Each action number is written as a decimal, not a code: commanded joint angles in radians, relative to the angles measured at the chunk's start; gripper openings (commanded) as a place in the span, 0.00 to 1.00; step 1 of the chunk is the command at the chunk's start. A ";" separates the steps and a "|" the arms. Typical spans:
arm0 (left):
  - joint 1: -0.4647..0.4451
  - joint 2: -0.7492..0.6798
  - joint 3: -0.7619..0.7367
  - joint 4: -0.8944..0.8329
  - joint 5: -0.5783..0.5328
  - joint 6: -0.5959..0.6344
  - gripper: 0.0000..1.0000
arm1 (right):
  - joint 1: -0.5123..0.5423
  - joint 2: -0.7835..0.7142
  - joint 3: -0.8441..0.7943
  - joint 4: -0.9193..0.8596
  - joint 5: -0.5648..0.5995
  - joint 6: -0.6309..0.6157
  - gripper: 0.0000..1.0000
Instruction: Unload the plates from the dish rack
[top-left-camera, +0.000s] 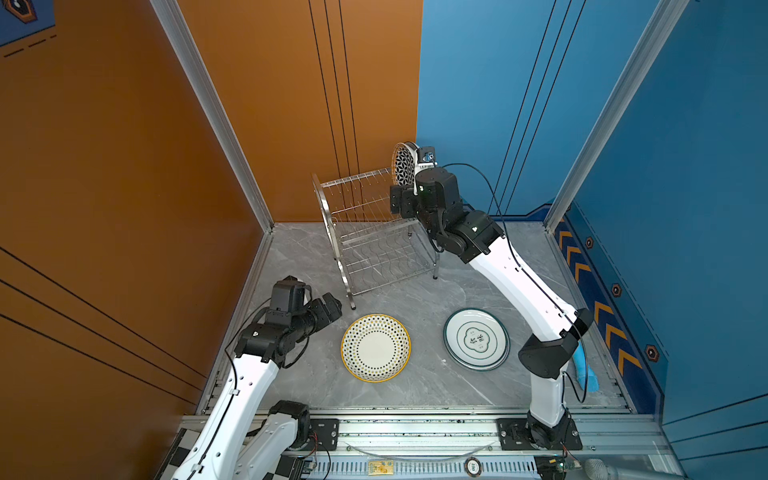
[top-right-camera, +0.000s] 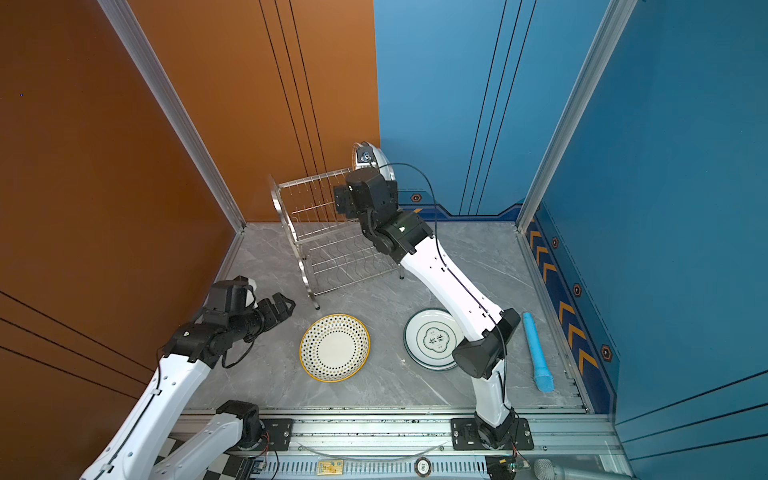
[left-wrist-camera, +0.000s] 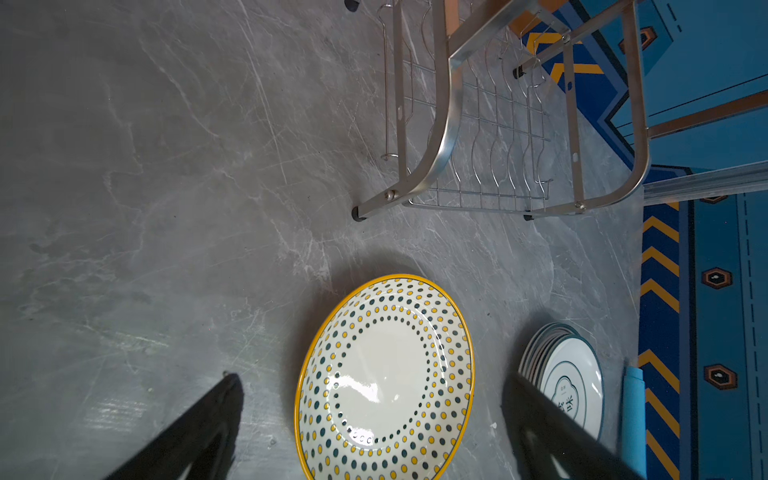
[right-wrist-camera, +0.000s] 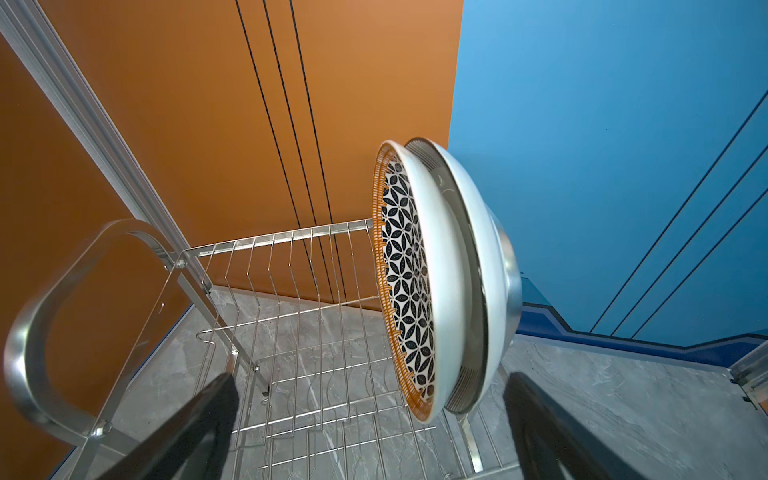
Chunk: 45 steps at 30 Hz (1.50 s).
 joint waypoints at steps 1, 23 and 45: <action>0.009 -0.008 0.029 -0.033 0.015 0.016 0.98 | -0.017 0.009 0.029 0.040 -0.019 0.029 0.97; 0.022 -0.013 0.028 -0.033 0.037 0.041 0.98 | -0.044 0.053 0.063 0.067 -0.090 0.089 0.94; 0.034 -0.010 0.031 -0.041 0.069 0.051 0.98 | 0.033 0.201 0.133 0.179 0.360 -0.107 0.87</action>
